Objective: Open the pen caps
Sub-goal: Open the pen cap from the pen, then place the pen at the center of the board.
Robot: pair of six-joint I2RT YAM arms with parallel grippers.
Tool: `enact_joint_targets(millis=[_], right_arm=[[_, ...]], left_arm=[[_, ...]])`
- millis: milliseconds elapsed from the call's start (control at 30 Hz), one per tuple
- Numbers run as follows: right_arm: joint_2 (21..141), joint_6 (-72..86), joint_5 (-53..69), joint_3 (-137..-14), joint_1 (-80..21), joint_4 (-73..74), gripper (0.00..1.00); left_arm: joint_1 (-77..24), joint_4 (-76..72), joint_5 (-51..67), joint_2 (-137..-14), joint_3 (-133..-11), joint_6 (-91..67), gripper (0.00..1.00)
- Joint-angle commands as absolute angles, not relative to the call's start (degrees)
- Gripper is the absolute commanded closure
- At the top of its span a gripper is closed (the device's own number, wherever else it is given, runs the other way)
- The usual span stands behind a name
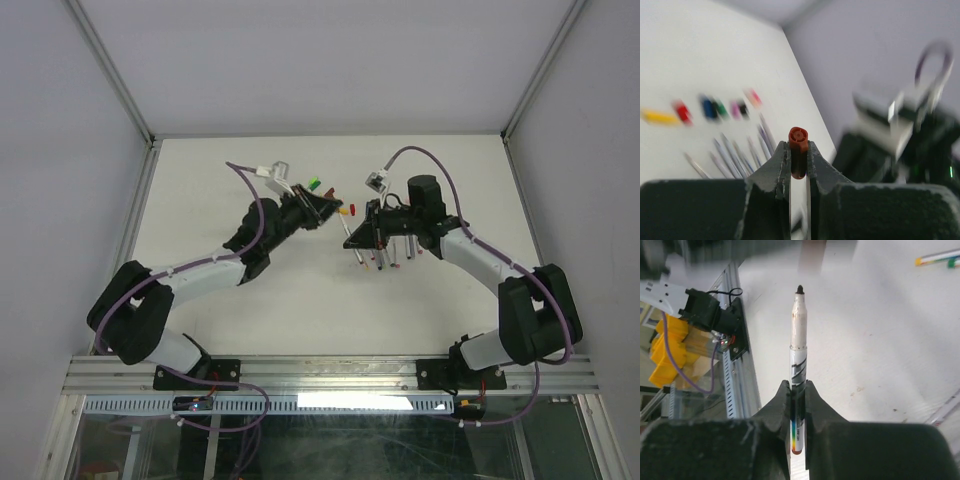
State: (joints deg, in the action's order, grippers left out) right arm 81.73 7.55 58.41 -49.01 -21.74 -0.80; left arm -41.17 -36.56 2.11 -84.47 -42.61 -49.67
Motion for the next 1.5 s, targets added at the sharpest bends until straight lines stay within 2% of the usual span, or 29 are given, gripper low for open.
enact_joint_targets(millis=[0, 100, 233, 500, 800, 1100, 1467], right_arm=[[83.0, 8.0, 62.4, -50.4, -23.2, 0.3, 1.00], [84.9, 7.2, 62.3, -51.1, -24.2, 1.8, 1.00], [84.2, 6.1, 58.1, -51.1, -24.3, 2.6, 1.00], [85.1, 4.6, 42.0, -52.9, -26.6, 7.1, 1.00], [86.4, 5.8, 35.8, -53.8, -28.3, 7.5, 1.00], [87.4, 7.3, 35.8, -54.1, -28.7, 7.1, 1.00], [88.4, 7.9, 35.1, -54.4, -29.1, 7.2, 1.00]], left_arm=[[-26.3, -38.0, -7.1, -80.0, -52.0, -45.5, 1.00], [-20.6, -34.2, -8.9, -81.1, -58.7, -45.5, 1.00], [-19.2, -33.7, -5.4, -80.0, -60.7, -44.6, 1.00], [-19.1, -36.2, 0.8, -70.5, -44.7, -43.7, 1.00], [-19.2, -35.5, 9.6, -61.2, -32.4, -46.0, 1.00], [-19.2, -39.1, 14.0, -60.4, -23.3, -51.6, 1.00], [-19.2, -43.4, 15.6, -62.5, -18.1, -55.1, 1.00]])
